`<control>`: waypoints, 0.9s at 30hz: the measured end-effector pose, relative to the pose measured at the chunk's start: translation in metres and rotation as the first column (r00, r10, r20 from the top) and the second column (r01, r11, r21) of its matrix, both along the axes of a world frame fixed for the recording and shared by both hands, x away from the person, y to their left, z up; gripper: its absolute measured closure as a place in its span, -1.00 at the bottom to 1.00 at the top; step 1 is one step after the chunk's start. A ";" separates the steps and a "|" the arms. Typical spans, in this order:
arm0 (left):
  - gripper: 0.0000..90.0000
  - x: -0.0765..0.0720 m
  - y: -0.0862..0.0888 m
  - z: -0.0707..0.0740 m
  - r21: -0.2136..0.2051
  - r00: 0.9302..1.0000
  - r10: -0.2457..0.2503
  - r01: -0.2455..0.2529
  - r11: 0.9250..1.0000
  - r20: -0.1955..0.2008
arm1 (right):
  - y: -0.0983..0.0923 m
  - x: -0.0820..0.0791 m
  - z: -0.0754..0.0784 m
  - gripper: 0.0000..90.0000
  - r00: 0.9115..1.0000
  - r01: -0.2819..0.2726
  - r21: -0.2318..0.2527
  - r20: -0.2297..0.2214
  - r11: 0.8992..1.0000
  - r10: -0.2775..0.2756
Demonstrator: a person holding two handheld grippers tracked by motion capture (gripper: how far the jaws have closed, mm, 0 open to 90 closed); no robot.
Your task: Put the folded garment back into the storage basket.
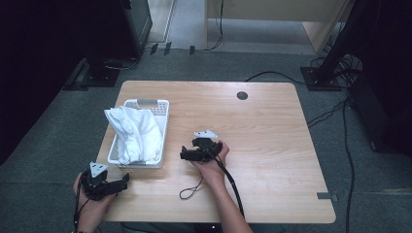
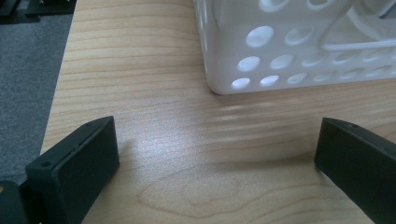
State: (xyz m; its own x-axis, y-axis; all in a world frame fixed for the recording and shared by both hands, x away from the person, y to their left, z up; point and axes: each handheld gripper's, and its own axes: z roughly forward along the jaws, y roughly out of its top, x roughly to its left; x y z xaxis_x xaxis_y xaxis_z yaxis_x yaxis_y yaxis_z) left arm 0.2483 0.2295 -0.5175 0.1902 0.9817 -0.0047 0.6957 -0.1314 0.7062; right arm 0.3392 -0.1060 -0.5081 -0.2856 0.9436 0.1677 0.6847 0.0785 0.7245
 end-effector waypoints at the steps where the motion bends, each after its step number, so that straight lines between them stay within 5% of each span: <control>1: -1.00 0.000 0.000 0.000 0.000 1.000 0.000 0.000 1.000 0.000 | -0.001 0.000 0.000 -1.00 1.000 0.001 -0.001 0.000 1.000 -0.001; 27: -1.00 0.000 0.000 0.000 0.000 1.000 0.000 0.000 1.000 0.000 | -0.039 -0.011 -0.009 -1.00 0.998 0.054 -0.016 -0.011 0.998 -0.055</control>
